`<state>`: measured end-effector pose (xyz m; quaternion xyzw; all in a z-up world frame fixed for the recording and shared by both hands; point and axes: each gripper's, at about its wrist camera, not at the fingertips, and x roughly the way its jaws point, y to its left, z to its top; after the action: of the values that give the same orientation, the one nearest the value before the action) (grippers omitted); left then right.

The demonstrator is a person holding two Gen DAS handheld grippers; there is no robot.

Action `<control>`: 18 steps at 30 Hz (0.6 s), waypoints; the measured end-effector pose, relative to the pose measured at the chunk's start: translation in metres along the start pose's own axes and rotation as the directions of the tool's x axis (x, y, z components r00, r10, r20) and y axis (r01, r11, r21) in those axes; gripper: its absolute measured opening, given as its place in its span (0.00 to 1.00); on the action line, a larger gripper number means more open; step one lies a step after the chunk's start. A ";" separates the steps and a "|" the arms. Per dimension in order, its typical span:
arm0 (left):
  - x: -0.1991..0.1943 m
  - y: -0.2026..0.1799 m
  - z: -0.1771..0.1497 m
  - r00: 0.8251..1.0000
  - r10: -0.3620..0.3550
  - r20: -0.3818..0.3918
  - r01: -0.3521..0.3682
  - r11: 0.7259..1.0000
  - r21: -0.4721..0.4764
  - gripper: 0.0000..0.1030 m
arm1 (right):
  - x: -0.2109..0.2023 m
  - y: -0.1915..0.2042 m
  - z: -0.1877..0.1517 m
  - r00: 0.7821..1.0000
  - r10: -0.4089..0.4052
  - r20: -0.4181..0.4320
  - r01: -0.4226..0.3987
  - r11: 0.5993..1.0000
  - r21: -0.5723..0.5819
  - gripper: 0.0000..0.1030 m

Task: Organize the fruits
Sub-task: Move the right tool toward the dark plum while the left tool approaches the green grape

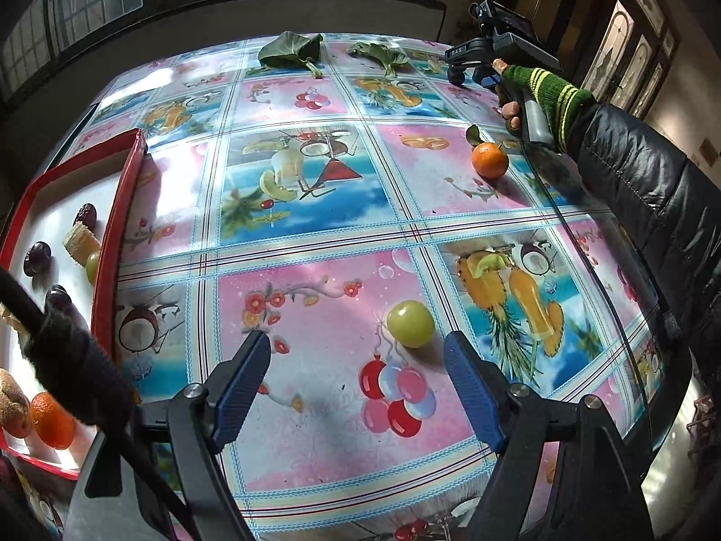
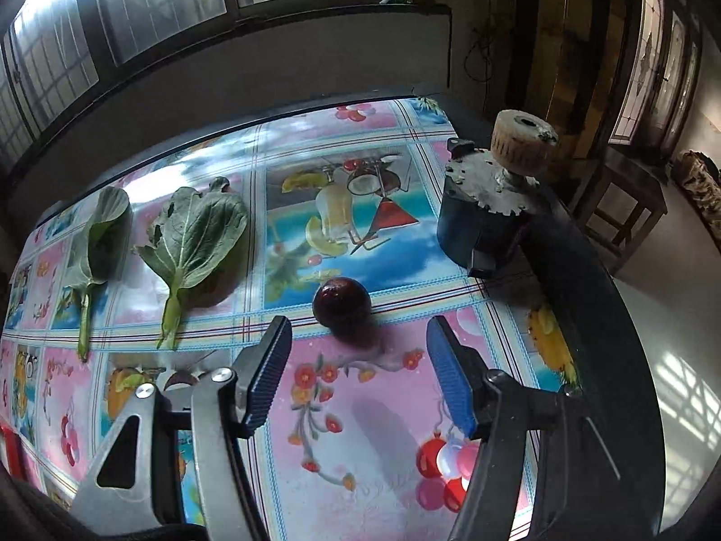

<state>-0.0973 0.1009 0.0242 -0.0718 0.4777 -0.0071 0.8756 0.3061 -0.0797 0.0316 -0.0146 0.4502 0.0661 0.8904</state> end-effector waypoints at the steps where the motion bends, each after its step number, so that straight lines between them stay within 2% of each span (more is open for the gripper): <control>1: 0.002 0.001 0.001 1.000 -0.001 -0.003 0.001 1.000 -0.007 0.76 | 0.006 0.002 0.001 1.000 -0.011 -0.013 0.010 1.000 -0.012 0.60; 3: 0.006 0.001 0.002 1.000 -0.003 -0.007 0.003 1.000 -0.017 0.71 | 0.022 0.004 0.001 0.998 -0.037 -0.059 0.035 0.999 -0.035 0.58; 4: 0.009 0.001 0.003 1.000 -0.007 -0.010 0.007 1.000 -0.016 0.69 | 0.020 0.005 0.001 0.999 -0.045 -0.017 0.045 0.998 -0.052 0.52; 5: 0.011 0.000 0.004 1.000 -0.012 -0.013 0.012 1.000 -0.018 0.65 | 0.021 0.006 0.001 0.999 -0.033 -0.018 0.032 0.998 -0.057 0.49; 6: 0.013 0.000 0.004 1.000 -0.020 -0.017 0.020 1.000 -0.020 0.59 | 0.019 0.006 0.000 1.000 -0.005 -0.020 0.004 0.999 -0.052 0.36; 7: 0.015 -0.001 0.005 0.999 -0.034 -0.022 0.033 0.999 -0.022 0.57 | 0.016 0.007 -0.001 1.000 0.012 -0.022 -0.013 0.998 -0.053 0.30; 9: 0.019 -0.003 0.008 0.999 -0.048 -0.026 0.047 0.998 -0.032 0.55 | 0.004 0.011 -0.006 1.000 0.013 -0.013 -0.014 0.999 -0.051 0.30; 14: 0.024 -0.011 0.016 0.997 -0.080 -0.015 0.080 0.996 -0.025 0.53 | -0.037 0.012 -0.035 0.993 0.117 0.021 -0.116 0.993 -0.028 0.30; 16: 0.028 -0.013 0.019 0.996 -0.091 -0.023 0.091 0.996 -0.023 0.44 | -0.058 0.014 -0.050 0.984 0.176 0.021 -0.176 0.984 -0.003 0.30; 18: 0.030 -0.016 0.019 0.997 -0.082 -0.018 0.081 0.997 -0.012 0.30 | -0.083 0.014 -0.068 0.971 0.236 0.030 -0.237 0.971 0.022 0.30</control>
<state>-0.0641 0.0851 0.0114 -0.0960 0.4824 -0.0408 0.8697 0.2012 -0.0799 0.0578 0.0515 0.4373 0.1661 0.8824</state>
